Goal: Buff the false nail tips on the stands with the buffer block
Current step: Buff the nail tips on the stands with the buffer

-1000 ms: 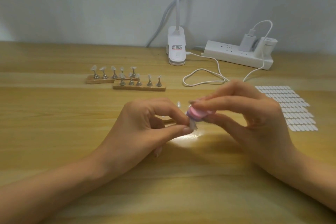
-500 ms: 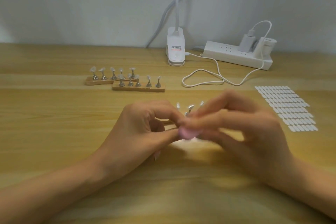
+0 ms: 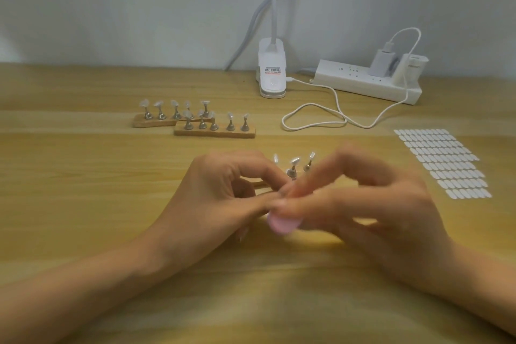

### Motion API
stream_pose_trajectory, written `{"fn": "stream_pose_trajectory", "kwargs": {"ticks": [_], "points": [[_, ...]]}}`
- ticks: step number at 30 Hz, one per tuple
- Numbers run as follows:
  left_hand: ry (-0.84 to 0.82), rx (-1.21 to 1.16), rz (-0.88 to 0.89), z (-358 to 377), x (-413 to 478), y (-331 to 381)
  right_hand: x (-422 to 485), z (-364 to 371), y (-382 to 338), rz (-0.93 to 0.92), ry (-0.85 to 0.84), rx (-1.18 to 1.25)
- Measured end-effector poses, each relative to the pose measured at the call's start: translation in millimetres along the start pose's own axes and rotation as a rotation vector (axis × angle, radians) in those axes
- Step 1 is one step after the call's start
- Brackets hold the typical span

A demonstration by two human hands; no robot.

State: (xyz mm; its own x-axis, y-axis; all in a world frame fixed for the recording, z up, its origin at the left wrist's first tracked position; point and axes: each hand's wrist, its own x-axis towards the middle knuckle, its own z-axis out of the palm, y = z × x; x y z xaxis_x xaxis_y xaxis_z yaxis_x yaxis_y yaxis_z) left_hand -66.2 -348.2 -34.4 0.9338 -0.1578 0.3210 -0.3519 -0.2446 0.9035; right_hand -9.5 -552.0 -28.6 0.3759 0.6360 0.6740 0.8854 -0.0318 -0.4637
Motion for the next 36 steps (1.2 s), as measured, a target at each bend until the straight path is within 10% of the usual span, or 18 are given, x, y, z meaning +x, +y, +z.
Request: {"fn": "stream_pose_trajectory", "kwargs": {"ticks": [36], "points": [[0.056, 0.112, 0.104, 1, -2, 2, 1, -7, 2, 0.002, 0.059, -0.08]]}}
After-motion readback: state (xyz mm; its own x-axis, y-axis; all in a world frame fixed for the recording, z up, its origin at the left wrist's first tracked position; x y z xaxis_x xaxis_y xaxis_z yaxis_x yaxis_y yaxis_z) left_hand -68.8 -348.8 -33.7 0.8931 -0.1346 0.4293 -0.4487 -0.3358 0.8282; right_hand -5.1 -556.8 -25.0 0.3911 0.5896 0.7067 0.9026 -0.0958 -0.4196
